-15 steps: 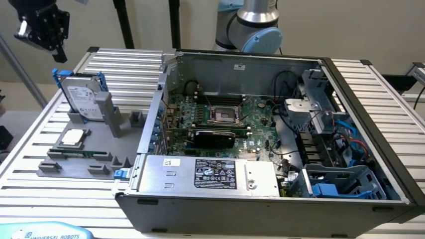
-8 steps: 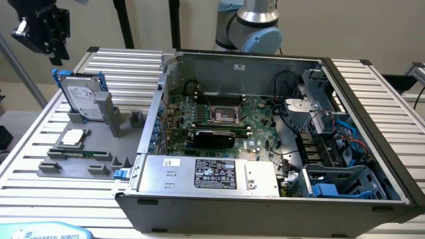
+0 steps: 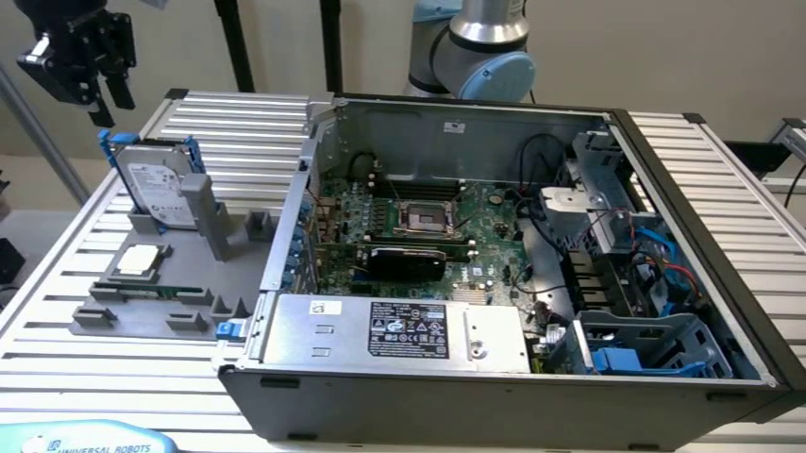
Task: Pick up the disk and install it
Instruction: 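Pick up the disk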
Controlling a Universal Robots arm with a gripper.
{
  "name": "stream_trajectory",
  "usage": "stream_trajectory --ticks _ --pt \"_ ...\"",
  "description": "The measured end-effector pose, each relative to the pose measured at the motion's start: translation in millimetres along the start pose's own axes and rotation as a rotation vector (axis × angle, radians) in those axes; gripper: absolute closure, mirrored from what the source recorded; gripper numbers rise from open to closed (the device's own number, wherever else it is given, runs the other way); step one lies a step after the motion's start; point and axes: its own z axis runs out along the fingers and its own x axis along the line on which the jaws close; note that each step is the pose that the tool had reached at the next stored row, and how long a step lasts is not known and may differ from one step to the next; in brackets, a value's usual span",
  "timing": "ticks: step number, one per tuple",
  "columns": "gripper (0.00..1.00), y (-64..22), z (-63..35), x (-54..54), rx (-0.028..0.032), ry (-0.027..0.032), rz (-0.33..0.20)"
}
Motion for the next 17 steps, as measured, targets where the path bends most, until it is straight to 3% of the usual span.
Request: stream_trajectory --ticks 7,10,17 --pt "0.52 -0.1 1.7 0.0 0.002 0.0019 -0.05" --pt "0.52 -0.3 5.3 0.0 0.0051 0.0026 -0.073" --pt "0.52 -0.7 17.2 0.0 0.006 0.0045 -0.117"
